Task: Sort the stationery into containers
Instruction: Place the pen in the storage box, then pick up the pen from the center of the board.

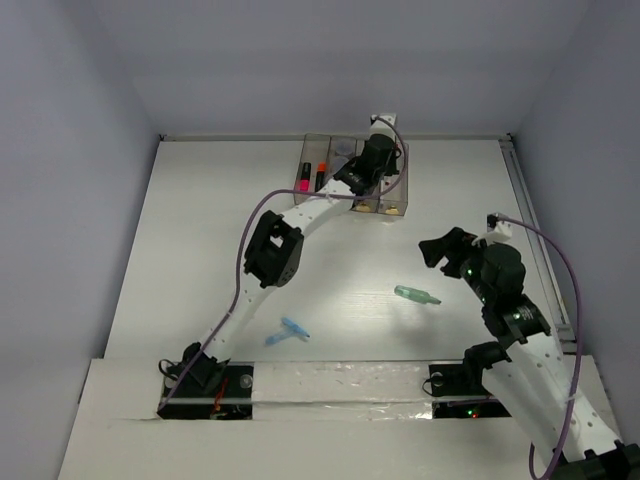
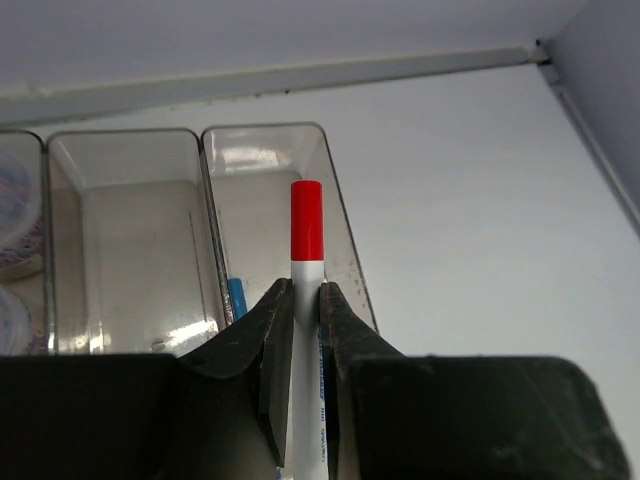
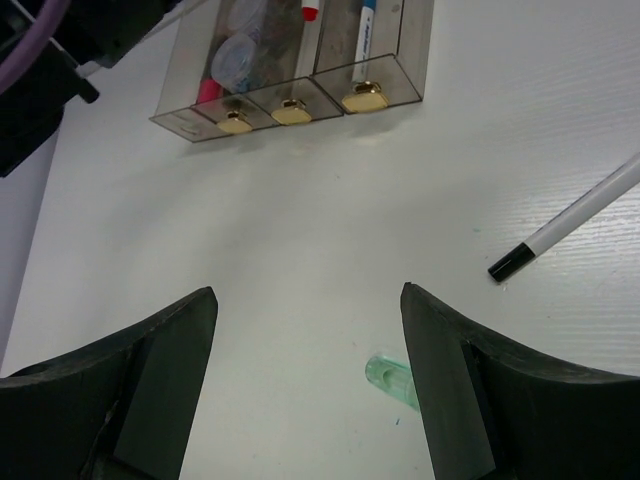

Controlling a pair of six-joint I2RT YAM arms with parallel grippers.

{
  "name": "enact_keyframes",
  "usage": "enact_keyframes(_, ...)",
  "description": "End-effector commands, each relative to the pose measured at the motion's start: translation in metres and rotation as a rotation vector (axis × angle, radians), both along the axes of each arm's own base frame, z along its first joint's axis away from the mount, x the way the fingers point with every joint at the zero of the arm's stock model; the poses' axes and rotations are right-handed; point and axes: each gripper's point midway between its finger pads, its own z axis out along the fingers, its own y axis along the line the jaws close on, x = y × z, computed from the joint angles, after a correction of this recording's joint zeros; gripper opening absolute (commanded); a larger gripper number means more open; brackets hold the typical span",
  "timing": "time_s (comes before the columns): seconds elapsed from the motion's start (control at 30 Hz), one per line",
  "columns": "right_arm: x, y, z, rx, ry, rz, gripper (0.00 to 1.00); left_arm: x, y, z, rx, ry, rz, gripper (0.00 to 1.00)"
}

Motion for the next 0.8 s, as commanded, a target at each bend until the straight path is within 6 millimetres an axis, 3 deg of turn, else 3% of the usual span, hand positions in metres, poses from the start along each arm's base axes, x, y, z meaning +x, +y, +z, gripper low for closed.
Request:
enact_keyframes(0.0, -0.005, 0.005, -0.012, 0.009, 0.033, 0.031, 0.80, 0.001, -0.020, 0.061, -0.115, -0.113, -0.056, 0.00)
enact_keyframes(0.2, -0.002, 0.003, -0.023, -0.011, 0.062, 0.022, 0.81, 0.006, -0.024, 0.049, -0.116, -0.119, -0.055, 0.04)
enact_keyframes(0.3, 0.000, 0.001, -0.034, -0.030, 0.101, 0.007, 0.81, 0.011, -0.017, 0.042, -0.102, -0.107, -0.038, 0.35)
enact_keyframes(0.37, 0.003, -0.002, -0.038, -0.043, 0.115, -0.013, 0.81, 0.008, -0.016, 0.041, -0.096, -0.102, -0.041, 0.47)
enact_keyframes(0.43, 0.005, -0.002, -0.040, -0.048, 0.128, -0.016, 0.81, 0.004, -0.012, 0.065, -0.108, -0.129, -0.046, 0.61)
enact_keyframes(0.47, 0.007, -0.007, -0.041, -0.058, 0.130, -0.045, 0.81, 0.000, -0.009, 0.065, -0.099, -0.124, -0.053, 0.66)
enact_keyframes(0.5, 0.009, -0.008, -0.042, -0.061, 0.136, -0.051, 0.81, -0.006, -0.004, 0.100, -0.130, -0.166, -0.057, 0.74)
enact_keyframes(0.53, 0.010, -0.009, -0.043, -0.062, 0.143, -0.058, 0.81, -0.011, 0.000, 0.114, -0.139, -0.180, -0.060, 0.78)
enact_keyframes(0.57, 0.011, -0.010, -0.044, -0.064, 0.149, -0.066, 0.81, -0.018, 0.004, 0.112, -0.124, -0.172, -0.072, 0.81)
enact_keyframes(0.6, 0.013, -0.014, -0.046, -0.075, 0.155, -0.092, 0.81, -0.031, 0.016, 0.160, -0.166, -0.229, -0.075, 0.85)
enact_keyframes(0.63, 0.013, -0.017, -0.052, -0.087, 0.177, -0.108, 0.80, -0.039, 0.023, 0.177, -0.172, -0.250, -0.077, 0.88)
enact_keyframes(0.67, 0.015, -0.020, -0.054, -0.096, 0.183, -0.129, 0.80, -0.056, 0.024, 0.168, -0.145, -0.231, -0.089, 0.89)
enact_keyframes(0.7, 0.017, -0.030, -0.058, -0.117, 0.195, -0.181, 0.81, -0.080, 0.043, 0.224, -0.187, -0.315, -0.089, 0.89)
enact_keyframes(0.73, 0.019, -0.034, -0.065, -0.136, 0.225, -0.209, 0.83, -0.094, 0.054, 0.238, -0.192, -0.338, -0.070, 0.89)
enact_keyframes(0.77, 0.023, -0.038, -0.065, -0.150, 0.229, -0.231, 0.85, -0.109, 0.062, 0.210, -0.150, -0.304, -0.073, 0.90)
